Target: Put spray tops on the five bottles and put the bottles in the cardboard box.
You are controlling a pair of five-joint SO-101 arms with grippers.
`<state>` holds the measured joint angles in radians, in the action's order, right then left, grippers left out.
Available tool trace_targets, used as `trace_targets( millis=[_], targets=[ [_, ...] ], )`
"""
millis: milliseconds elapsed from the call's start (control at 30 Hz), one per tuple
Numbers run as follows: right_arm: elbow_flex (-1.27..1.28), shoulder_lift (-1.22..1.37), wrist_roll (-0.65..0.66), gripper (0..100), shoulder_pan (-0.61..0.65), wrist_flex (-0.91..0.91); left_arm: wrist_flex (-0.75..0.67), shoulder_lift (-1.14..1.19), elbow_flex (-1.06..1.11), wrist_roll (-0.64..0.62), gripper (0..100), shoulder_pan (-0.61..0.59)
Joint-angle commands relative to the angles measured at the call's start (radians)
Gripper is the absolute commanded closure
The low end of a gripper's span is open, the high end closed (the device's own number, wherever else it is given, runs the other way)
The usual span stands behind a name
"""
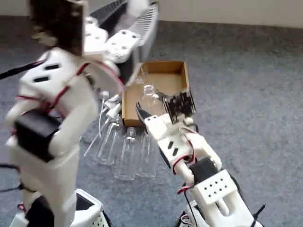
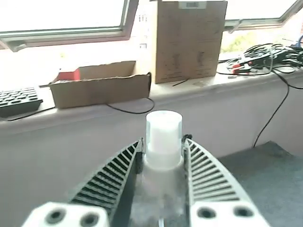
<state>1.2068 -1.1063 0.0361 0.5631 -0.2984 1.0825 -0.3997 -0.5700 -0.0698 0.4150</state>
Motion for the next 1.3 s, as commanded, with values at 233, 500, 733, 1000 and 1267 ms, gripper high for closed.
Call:
trace_targets(
  millis=[233, 500, 733, 1000, 1267],
  targets=[
    [0.061, -0.174, -0.063, 99.4, 0.005, 0.061, -0.092, 0.177, -0.025, -0.014, 95, 0.099],
    [0.061, -0.182, -0.063, 99.4, 0.005, 0.065, -0.092, 0.168, 0.065, -0.015, 99, 0.102],
    [0.062, -0.182, -0.06, 99.4, 0.005, 0.067, -0.137, 0.09, 0.14, -0.012, 99, 0.168],
    [0.061, -0.182, -0.058, 99.4, 0.004, 0.067, -0.133, 0.018, 0.147, -0.011, 99, 0.196],
    [0.061, -0.183, -0.058, 99.4, 0.004, 0.068, -0.149, -0.002, 0.249, -0.008, 99, 0.15]
  ],
)
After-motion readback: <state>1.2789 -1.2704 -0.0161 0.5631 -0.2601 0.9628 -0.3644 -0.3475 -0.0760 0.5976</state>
